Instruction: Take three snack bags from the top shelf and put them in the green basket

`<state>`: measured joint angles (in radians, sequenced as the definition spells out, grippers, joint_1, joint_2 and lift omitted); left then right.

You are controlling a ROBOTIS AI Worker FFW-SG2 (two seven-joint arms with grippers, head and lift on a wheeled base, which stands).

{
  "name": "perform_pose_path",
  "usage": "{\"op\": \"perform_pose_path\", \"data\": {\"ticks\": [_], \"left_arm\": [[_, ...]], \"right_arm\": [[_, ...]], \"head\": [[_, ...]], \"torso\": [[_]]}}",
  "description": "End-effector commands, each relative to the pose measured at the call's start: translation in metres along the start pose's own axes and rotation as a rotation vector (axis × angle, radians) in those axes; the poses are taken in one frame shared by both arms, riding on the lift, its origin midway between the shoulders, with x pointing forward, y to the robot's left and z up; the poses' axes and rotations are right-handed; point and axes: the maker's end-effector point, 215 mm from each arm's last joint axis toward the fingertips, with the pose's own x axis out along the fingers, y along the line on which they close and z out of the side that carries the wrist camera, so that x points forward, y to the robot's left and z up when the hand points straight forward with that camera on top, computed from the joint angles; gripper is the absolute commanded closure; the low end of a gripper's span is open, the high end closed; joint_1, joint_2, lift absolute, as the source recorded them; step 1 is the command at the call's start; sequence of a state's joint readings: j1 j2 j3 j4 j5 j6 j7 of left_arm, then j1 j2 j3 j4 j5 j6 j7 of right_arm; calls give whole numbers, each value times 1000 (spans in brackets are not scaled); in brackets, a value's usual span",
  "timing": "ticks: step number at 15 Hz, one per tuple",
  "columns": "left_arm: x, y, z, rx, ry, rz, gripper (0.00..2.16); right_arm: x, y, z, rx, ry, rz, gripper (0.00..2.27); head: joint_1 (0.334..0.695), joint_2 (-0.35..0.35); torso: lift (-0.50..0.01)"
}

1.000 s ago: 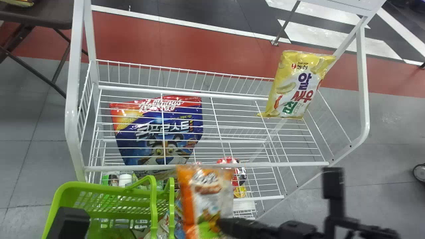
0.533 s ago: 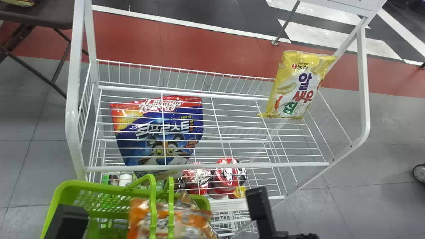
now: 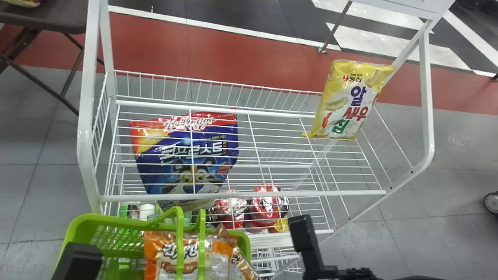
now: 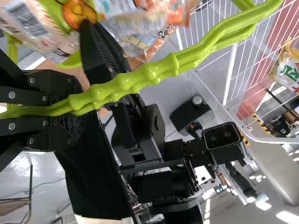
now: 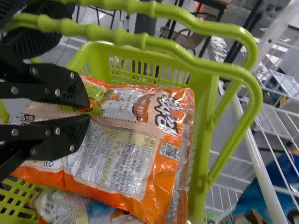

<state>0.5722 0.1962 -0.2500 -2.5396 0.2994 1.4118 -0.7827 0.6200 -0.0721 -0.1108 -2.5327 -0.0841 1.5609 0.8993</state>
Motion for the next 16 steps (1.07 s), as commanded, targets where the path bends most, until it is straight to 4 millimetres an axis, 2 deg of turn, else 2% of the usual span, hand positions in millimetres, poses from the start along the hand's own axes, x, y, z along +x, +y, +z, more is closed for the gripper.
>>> {"op": "perform_pose_path", "data": {"ticks": [1,3,6,9,10,13,16], "left_arm": [[0,-1,-1,-2,-3,1,2017],[1,0,-1,0,-8,10,2017],[2,0,-2,-3,-4,9,2017],[2,3,-2,-4,-4,15,2017],[2,4,-3,-6,-4,15,2017],[4,7,-6,-17,-3,9,2017],[5,8,-12,-27,8,3,2017]], "right_arm": [[-17,-14,-5,35,-20,-50,33],[-33,-15,3,58,-79,-35,33],[-80,-14,106,-286,-471,-60,36],[-127,-5,172,-528,-744,-166,43],[-142,0,187,-578,-834,-225,60],[-159,-10,203,-514,-1001,-424,70],[-135,-11,193,-471,-1016,-485,70]], "head": [[695,-350],[695,-350],[695,-350],[695,-350],[695,-350],[695,-350],[695,-350]], "torso": [[-37],[-37],[-37],[-37],[-37],[-37],[-37]]}}
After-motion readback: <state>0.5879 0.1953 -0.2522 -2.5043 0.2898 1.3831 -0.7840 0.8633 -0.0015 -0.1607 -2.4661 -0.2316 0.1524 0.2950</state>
